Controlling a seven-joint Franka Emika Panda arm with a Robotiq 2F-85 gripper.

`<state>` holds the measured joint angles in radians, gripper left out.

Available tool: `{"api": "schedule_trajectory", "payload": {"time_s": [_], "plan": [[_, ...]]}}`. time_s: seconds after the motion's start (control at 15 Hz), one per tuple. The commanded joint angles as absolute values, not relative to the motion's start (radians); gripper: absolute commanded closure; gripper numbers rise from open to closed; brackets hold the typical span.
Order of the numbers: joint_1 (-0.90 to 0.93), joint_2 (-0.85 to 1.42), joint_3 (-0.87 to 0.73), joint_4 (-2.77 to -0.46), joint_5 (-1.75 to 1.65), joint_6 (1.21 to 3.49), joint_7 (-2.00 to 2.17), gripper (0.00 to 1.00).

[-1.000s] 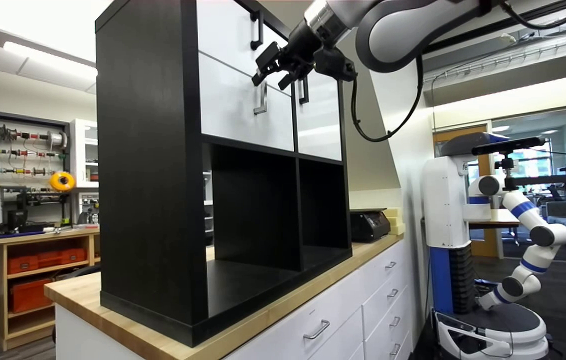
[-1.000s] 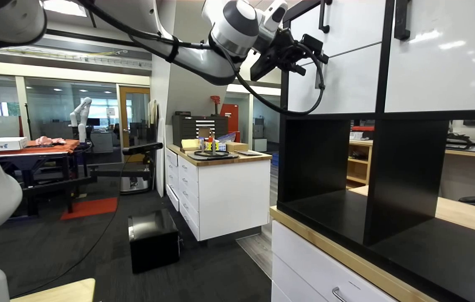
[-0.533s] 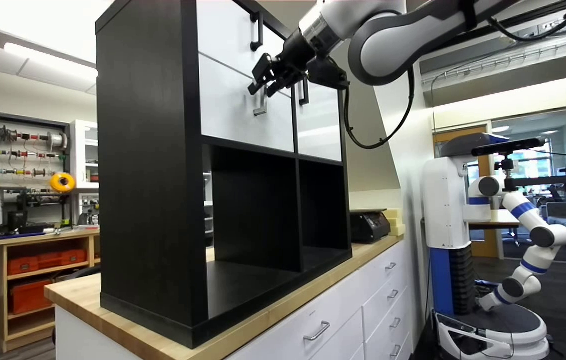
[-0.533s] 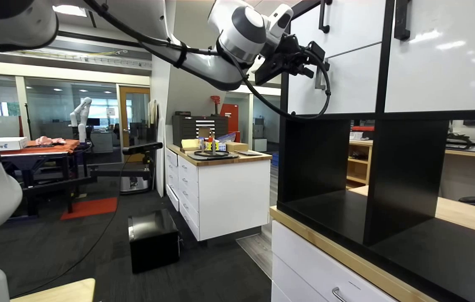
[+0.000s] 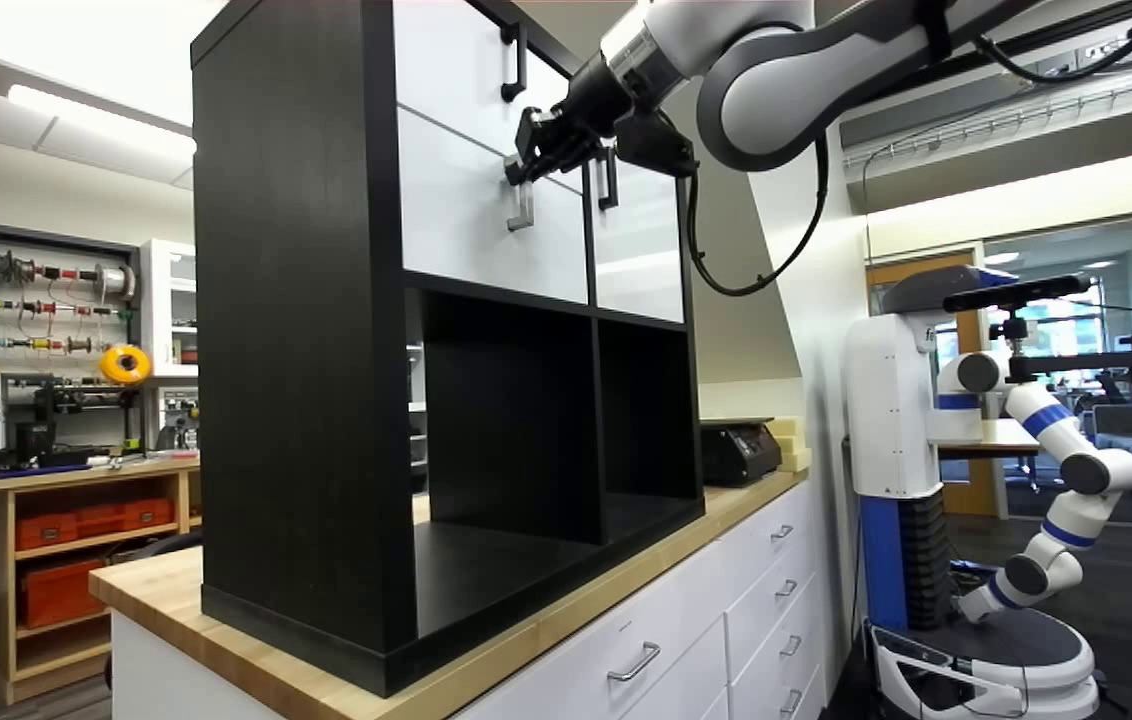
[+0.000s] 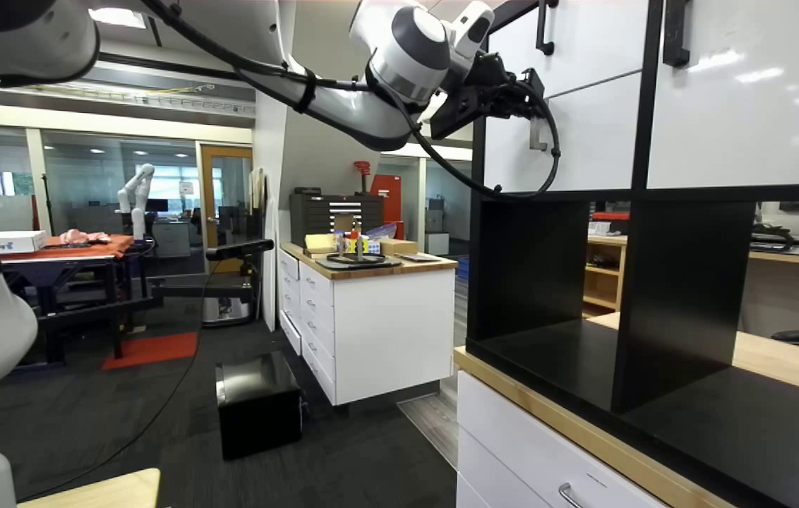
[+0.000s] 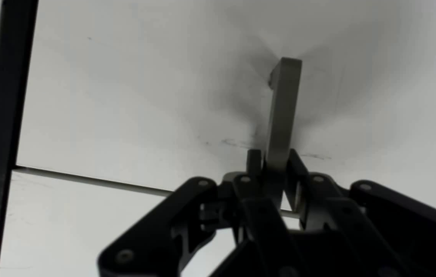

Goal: Open the bottom drawer on the left side of the cabinet

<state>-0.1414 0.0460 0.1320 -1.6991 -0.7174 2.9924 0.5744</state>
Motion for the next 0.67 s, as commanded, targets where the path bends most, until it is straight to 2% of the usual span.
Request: {"api": "schedule_trajectory", "payload": {"time_s": [0.0,0.6], "plan": [[-0.138,0.048,0.127,-1.684,-0.756,3.025,0.614,0.96],[-0.134,-0.002,0.145,-1.769,-0.710,3.004,0.575,0.96]]}}
